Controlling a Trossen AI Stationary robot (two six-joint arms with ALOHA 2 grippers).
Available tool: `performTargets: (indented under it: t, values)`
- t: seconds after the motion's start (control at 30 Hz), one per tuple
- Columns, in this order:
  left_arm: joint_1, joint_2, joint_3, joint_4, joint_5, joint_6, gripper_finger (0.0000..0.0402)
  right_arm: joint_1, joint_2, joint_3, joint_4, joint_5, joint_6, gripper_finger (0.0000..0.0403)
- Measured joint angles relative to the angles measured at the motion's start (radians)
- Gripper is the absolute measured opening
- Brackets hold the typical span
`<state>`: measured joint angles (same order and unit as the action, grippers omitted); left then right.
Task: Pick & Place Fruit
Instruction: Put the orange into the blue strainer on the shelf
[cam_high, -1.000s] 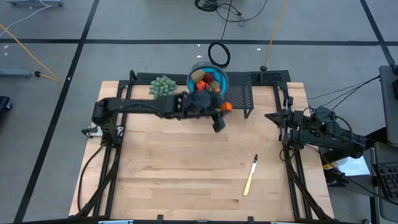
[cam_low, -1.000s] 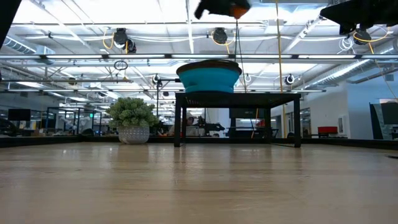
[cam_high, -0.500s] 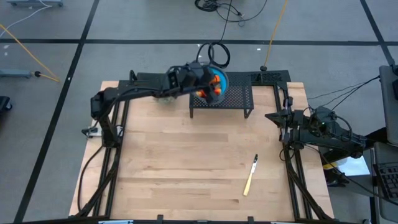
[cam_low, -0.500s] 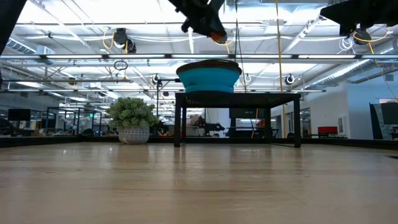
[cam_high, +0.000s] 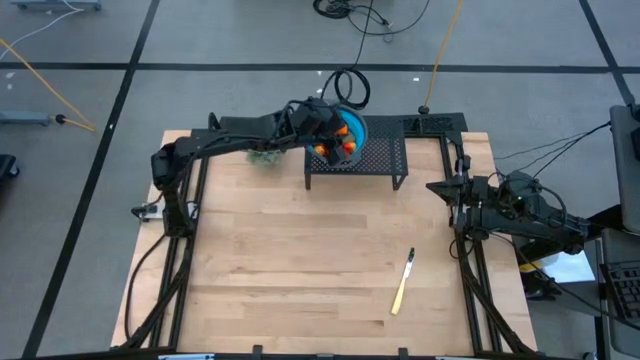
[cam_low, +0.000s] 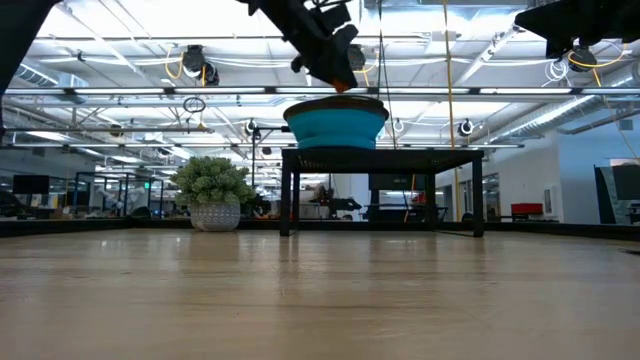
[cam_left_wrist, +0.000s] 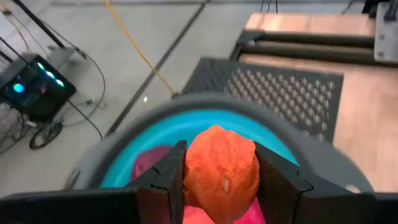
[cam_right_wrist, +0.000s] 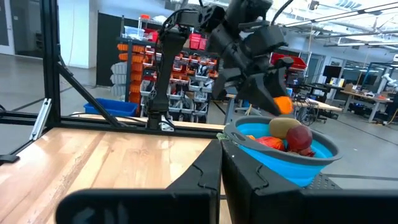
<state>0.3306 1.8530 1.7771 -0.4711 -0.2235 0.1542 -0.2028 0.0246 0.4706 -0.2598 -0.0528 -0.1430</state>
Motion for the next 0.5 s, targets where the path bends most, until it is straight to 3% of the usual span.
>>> performTargets:
  t: [0.5]
  values:
    - [0.009,0.078,0.0,0.026,0.014,0.035,0.0145,0.0,0.0,0.0,0.0,0.001,0.002,0.0004]
